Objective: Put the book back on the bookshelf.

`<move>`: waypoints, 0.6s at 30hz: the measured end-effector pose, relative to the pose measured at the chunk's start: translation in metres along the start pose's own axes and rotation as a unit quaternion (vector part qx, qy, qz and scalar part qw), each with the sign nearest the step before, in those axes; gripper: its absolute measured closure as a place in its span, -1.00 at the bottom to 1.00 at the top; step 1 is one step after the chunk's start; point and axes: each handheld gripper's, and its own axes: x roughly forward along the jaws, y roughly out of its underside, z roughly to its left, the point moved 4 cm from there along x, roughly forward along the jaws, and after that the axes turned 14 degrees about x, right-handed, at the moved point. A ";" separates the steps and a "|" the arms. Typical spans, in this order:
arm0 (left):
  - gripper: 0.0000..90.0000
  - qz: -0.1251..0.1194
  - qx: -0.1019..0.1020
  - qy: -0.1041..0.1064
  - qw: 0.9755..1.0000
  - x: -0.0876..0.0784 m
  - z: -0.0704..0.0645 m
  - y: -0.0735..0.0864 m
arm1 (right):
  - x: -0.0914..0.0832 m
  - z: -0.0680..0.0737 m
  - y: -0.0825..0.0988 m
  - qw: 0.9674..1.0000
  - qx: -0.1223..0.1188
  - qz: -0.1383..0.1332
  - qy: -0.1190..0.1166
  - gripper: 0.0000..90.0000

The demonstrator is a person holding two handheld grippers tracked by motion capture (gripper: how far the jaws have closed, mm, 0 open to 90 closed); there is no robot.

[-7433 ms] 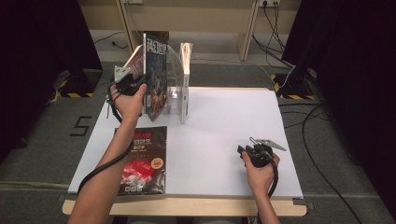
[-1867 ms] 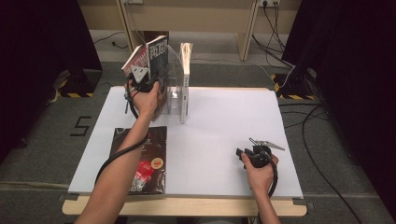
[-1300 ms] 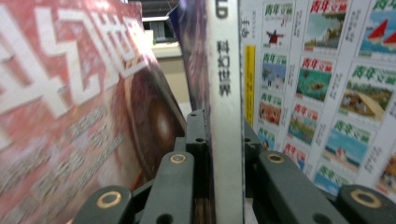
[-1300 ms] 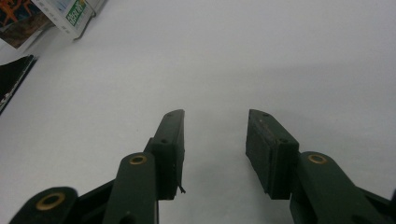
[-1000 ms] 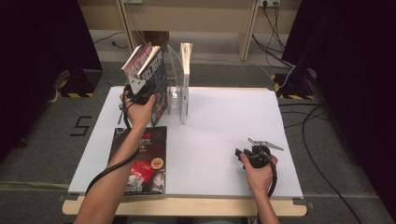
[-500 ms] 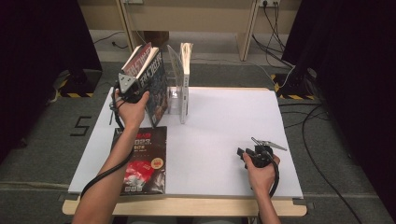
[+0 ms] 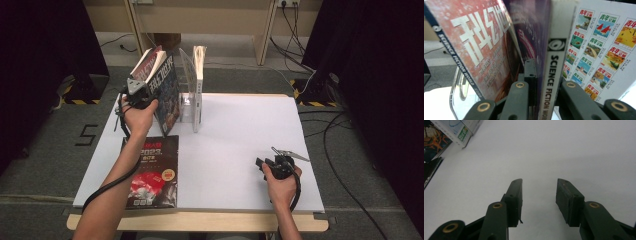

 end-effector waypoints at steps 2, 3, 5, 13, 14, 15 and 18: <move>0.80 0.002 -0.002 0.004 1.000 0.000 0.000 -0.001 | 0.000 0.000 0.000 1.000 0.000 0.001 0.000 0.27; 0.80 -0.002 0.001 0.001 1.000 0.001 -0.002 -0.001 | 0.000 0.000 0.000 1.000 0.004 0.001 -0.001 0.27; 0.80 -0.003 0.001 0.003 1.000 0.001 -0.002 -0.001 | 0.001 0.000 0.000 1.000 -0.001 -0.002 0.001 0.27; 0.76 -0.007 -0.010 -0.006 1.000 0.009 0.001 0.002 | -0.001 0.000 -0.001 1.000 0.004 -0.002 -0.002 0.26; 0.75 -0.007 -0.010 -0.007 1.000 0.011 0.000 0.003 | -0.001 0.000 -0.001 1.000 0.004 -0.002 -0.001 0.26; 0.76 -0.013 -0.015 -0.005 1.000 0.014 -0.001 0.005 | -0.001 -0.001 -0.001 1.000 0.004 -0.001 0.000 0.26; 0.77 -0.014 -0.017 0.002 1.000 0.017 -0.001 0.003 | 0.000 -0.001 -0.001 1.000 0.001 0.000 0.000 0.26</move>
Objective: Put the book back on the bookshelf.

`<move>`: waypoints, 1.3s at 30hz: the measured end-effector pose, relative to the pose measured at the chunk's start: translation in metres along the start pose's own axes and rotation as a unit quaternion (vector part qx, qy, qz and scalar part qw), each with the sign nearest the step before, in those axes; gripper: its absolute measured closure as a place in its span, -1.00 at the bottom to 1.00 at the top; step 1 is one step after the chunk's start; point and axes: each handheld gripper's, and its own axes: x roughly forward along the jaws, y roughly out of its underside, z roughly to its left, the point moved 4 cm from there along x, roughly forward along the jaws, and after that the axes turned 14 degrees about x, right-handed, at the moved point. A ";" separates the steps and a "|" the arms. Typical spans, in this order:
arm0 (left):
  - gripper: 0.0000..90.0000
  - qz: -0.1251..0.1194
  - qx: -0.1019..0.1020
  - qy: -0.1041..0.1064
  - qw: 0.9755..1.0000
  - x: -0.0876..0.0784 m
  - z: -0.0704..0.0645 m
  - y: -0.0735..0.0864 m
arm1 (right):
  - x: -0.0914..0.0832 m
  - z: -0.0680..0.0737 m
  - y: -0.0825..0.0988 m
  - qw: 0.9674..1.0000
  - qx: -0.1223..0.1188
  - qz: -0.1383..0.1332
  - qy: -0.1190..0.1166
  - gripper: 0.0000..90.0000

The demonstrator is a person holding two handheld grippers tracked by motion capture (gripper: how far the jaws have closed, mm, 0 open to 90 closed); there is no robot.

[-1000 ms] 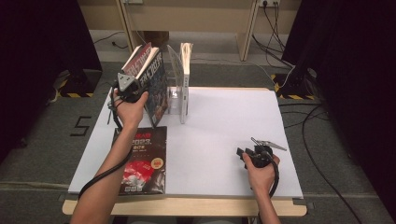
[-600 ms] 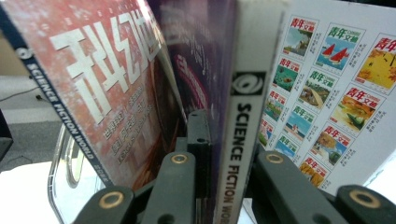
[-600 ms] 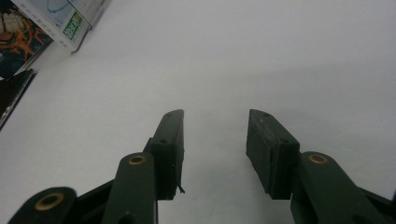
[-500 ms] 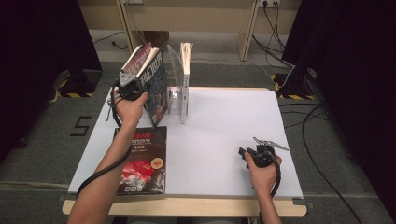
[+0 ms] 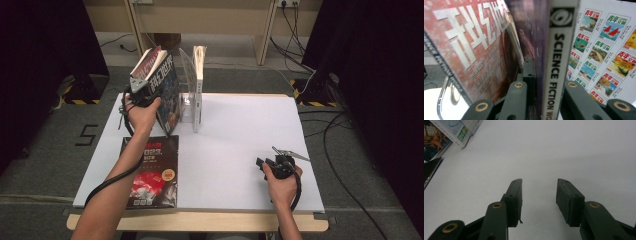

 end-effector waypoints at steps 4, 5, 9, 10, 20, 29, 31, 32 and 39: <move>0.80 0.013 0.006 0.016 1.000 0.003 -0.001 -0.004 | 0.001 0.000 0.001 1.000 0.001 0.006 0.001 0.26; 0.81 0.017 0.007 0.021 1.000 0.003 -0.002 -0.004 | 0.001 0.000 0.001 1.000 0.000 0.007 0.001 0.25; 0.82 0.013 0.014 0.027 0.999 0.002 -0.004 -0.004 | 0.001 0.000 0.001 1.000 -0.001 0.012 0.003 0.25; 0.82 0.013 0.014 0.027 0.999 0.002 -0.004 -0.004 | 0.001 0.000 0.001 1.000 -0.001 0.012 0.003 0.25; 0.83 -0.036 0.017 -0.020 0.999 0.003 0.004 -0.005 | 0.001 0.000 0.001 1.000 -0.008 0.006 -0.002 0.25; 0.83 -0.073 0.030 -0.058 0.995 0.009 0.003 -0.021 | 0.000 0.000 0.000 1.000 -0.003 0.004 -0.002 0.25; 0.83 -0.080 0.031 -0.061 0.994 0.012 0.002 -0.020 | -0.001 0.000 0.001 1.000 0.000 0.006 -0.003 0.25; 0.83 -0.083 0.032 -0.062 0.994 0.014 0.001 -0.020 | -0.001 0.000 0.001 1.000 0.000 0.006 -0.003 0.25; 0.83 -0.081 0.038 -0.070 0.994 0.025 -0.001 -0.012 | -0.001 -0.001 0.000 1.000 -0.005 0.004 -0.001 0.25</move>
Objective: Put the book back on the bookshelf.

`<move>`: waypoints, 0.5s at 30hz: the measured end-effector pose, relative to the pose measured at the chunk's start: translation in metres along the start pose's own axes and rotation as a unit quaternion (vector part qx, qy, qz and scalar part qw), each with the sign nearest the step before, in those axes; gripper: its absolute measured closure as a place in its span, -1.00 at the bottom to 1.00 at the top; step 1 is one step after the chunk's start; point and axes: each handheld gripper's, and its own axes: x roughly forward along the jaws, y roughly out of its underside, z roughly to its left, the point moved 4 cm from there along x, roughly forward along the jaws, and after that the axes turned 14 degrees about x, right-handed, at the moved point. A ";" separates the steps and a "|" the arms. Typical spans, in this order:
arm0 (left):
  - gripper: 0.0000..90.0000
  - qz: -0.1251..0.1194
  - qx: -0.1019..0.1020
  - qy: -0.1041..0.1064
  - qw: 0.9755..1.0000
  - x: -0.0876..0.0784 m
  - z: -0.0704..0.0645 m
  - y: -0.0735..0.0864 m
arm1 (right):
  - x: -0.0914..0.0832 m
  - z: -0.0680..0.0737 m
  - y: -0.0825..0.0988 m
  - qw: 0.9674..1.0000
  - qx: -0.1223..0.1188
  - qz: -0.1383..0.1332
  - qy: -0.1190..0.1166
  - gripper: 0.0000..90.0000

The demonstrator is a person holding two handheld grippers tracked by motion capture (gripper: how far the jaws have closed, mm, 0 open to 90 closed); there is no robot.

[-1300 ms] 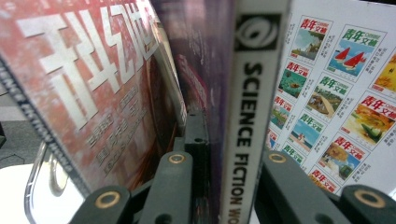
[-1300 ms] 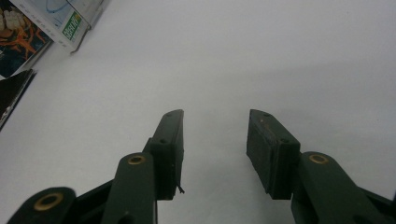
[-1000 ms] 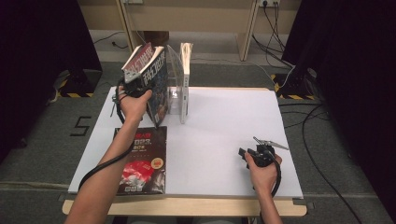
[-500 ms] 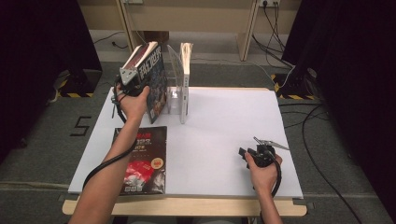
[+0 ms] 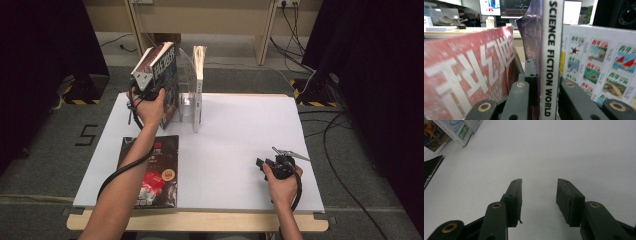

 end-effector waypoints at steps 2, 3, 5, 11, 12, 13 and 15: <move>0.82 0.003 0.007 -0.005 1.000 0.002 -0.002 0.007 | 0.000 0.000 0.000 1.000 0.002 0.001 -0.001 0.25; 0.82 0.002 0.008 -0.006 1.000 0.002 -0.003 0.008 | 0.000 0.000 0.000 1.000 -0.002 0.000 0.000 0.25; 0.82 0.002 0.015 -0.007 1.000 0.001 -0.004 0.008 | 0.000 0.000 0.000 1.000 0.001 0.001 0.000 0.25; 0.81 0.005 0.028 -0.001 1.000 -0.005 -0.006 0.013 | 0.000 0.001 0.000 1.000 0.001 0.001 -0.002 0.25; 0.80 0.007 0.030 -0.003 1.000 -0.008 -0.006 0.016 | 0.000 0.001 0.000 1.000 -0.001 0.001 -0.001 0.25; 0.80 0.007 0.030 -0.003 1.000 -0.008 -0.006 0.016 | 0.000 0.001 0.000 1.000 -0.001 0.001 -0.001 0.25; 0.79 0.013 0.032 -0.004 0.999 -0.011 -0.006 0.017 | 0.000 0.001 0.001 1.000 0.003 0.003 -0.001 0.25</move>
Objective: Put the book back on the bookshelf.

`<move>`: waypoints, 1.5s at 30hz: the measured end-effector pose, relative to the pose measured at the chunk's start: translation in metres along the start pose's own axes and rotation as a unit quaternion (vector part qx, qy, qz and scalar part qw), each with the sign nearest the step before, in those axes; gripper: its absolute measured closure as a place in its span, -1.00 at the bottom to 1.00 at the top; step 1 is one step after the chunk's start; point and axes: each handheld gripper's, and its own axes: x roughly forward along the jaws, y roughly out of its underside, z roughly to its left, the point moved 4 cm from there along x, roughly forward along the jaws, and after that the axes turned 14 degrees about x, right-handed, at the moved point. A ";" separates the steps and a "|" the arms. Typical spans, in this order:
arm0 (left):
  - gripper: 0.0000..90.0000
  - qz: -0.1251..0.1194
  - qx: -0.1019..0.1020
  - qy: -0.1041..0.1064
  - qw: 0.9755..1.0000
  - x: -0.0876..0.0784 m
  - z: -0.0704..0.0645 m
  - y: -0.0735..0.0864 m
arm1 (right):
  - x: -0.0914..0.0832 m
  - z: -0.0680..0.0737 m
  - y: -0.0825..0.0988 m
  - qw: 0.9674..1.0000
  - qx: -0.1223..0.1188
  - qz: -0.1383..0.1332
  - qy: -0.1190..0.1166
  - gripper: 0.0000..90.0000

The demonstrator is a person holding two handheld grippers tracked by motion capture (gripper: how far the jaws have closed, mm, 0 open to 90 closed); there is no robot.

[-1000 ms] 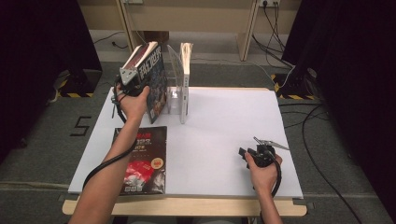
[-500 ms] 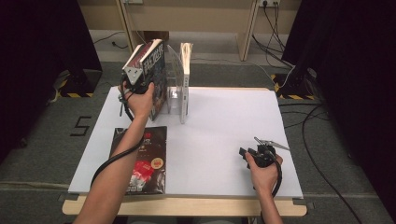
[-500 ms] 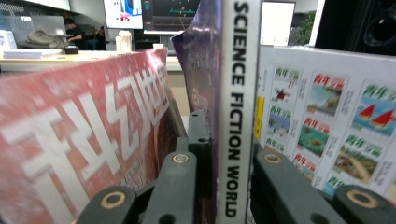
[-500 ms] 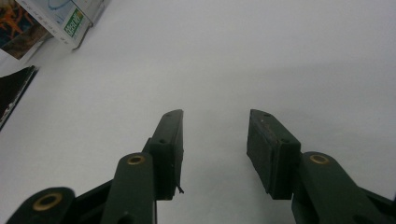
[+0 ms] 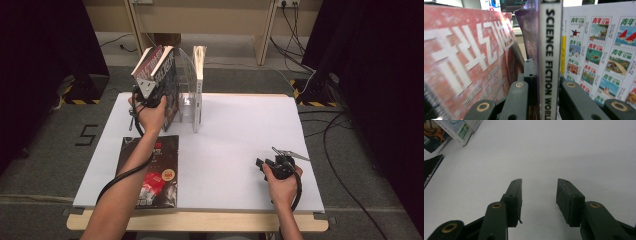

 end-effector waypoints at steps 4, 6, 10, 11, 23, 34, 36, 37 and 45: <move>0.75 0.007 0.004 0.012 1.000 -0.004 0.001 0.002 | 0.001 0.000 0.001 1.000 0.000 0.003 -0.001 0.25; 0.69 0.011 0.011 0.013 1.000 -0.005 0.001 0.002 | 0.001 0.000 0.001 1.000 -0.003 0.002 0.001 0.25; 0.63 0.004 -0.002 0.020 1.000 -0.010 0.003 -0.002 | 0.002 -0.001 0.001 1.000 -0.001 0.004 0.001 0.25; 0.62 0.000 -0.004 0.019 1.000 -0.011 0.004 -0.005 | 0.002 -0.001 0.001 1.000 0.001 0.004 0.000 0.25; 0.69 0.019 -0.036 0.033 0.999 -0.003 0.012 -0.022 | 0.002 -0.002 0.002 1.000 -0.001 0.010 0.003 0.25; 0.82 0.041 -0.046 0.051 0.997 -0.001 0.011 -0.024 | 0.003 -0.002 0.002 1.000 -0.002 0.012 0.003 0.25; 0.83 0.033 -0.046 0.050 0.997 0.000 0.011 -0.024 | 0.003 -0.002 0.002 1.000 -0.001 0.012 0.003 0.25; 0.83 0.029 -0.045 0.047 0.997 0.000 0.012 -0.023 | 0.003 -0.001 0.002 1.000 0.005 0.013 0.004 0.25; 0.83 -0.021 -0.045 0.012 0.999 0.003 0.021 -0.033 | 0.003 -0.001 0.002 1.000 0.004 0.011 0.002 0.25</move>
